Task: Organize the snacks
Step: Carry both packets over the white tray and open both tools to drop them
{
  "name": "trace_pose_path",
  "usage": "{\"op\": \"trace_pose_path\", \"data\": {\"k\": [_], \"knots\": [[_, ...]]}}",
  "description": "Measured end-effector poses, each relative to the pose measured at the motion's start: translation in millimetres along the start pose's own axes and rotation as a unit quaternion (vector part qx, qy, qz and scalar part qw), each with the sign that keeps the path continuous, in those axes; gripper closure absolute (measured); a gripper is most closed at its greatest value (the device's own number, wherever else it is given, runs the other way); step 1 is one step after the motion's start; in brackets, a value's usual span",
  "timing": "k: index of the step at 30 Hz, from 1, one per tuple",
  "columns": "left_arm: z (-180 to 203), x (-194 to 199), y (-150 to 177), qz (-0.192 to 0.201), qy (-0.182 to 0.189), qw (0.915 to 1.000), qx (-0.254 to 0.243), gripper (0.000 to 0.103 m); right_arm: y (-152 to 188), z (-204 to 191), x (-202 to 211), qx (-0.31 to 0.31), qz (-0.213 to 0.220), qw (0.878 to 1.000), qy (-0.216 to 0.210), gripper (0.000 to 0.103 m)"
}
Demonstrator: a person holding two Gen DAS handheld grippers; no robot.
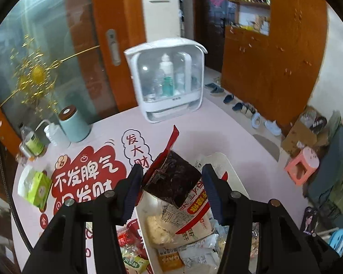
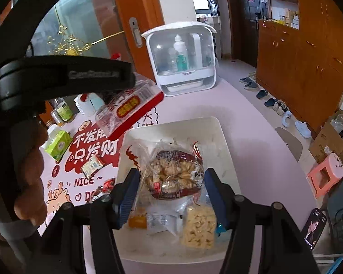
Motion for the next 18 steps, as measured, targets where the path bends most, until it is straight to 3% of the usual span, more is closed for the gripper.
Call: {"op": "trace_pose_path", "data": {"k": [6,8,10,14,18], "knots": [[23.6,-28.4,0.5,-0.026,0.003,0.9988,-0.04,0.049,3.3,13.3,-17.0,0.001,-0.02,1.0,0.008,0.038],[26.0,-34.5,2.0,-0.029,0.003,0.9984,-0.048,0.039,4.2,15.5,-22.2,-0.002,-0.026,1.0,0.01,0.036],[24.5,-34.6,2.8,-0.023,-0.012,0.9981,-0.056,0.012,3.9,15.6,-24.4,-0.005,-0.027,1.0,0.013,0.035],[15.5,-32.3,8.2,-0.02,-0.042,0.9967,-0.067,0.011,7.7,14.8,-29.8,-0.001,-0.032,0.999,0.015,0.035],[4.6,-33.7,20.8,-0.034,-0.048,0.9963,-0.062,0.011,12.1,10.0,-34.9,0.001,-0.042,0.999,0.012,0.035]]}}
Point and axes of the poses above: each gripper's, at about its wrist camera, not at the fingertips, and x roughly against the way its jaws point, z to its right, y to its underside, the point moved 10 cm from there along -x, roughly the way its jaws point, and after that the axes turned 15 degrees about -x, right-handed, at the moved point
